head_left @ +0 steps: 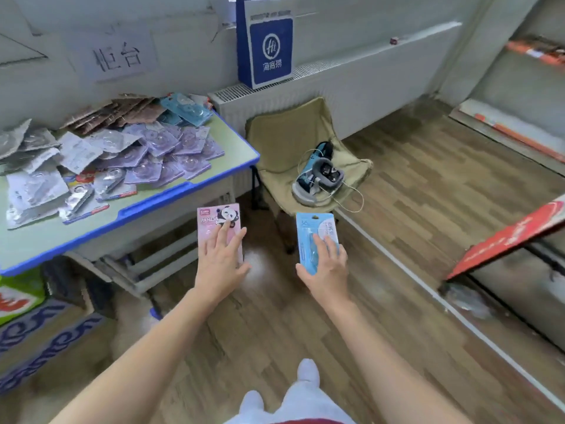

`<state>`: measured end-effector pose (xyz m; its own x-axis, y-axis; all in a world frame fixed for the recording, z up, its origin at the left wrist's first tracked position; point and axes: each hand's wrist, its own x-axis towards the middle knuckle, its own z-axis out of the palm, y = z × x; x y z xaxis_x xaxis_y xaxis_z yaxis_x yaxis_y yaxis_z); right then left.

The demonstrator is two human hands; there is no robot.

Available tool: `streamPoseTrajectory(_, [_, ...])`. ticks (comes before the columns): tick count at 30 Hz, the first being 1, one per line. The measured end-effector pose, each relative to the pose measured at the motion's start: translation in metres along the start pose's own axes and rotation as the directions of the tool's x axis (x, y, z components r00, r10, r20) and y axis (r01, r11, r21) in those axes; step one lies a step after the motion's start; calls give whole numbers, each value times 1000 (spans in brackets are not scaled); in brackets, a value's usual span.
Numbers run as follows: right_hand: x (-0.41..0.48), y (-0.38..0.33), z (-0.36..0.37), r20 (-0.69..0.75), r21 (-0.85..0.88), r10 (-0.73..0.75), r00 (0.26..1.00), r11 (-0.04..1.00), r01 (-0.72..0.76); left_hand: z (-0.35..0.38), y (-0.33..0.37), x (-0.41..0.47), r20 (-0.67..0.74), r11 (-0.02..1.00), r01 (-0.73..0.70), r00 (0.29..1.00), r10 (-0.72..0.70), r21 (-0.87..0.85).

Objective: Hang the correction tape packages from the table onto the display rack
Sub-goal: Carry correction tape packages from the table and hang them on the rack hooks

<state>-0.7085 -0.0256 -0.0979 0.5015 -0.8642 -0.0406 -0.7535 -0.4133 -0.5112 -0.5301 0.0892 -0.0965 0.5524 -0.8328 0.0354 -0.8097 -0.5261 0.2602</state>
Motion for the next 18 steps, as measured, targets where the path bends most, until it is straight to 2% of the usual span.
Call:
streamPoseTrajectory(7, [-56, 87, -61, -204, 63, 215, 955, 976, -207, 14, 116, -3, 26, 956, -294, 955, 294, -10])
streamPoseTrajectory(18, [-170, 287, -194, -381, 132, 444, 811, 894, -427, 63, 370, -64, 46, 782, -618, 781, 622, -80])
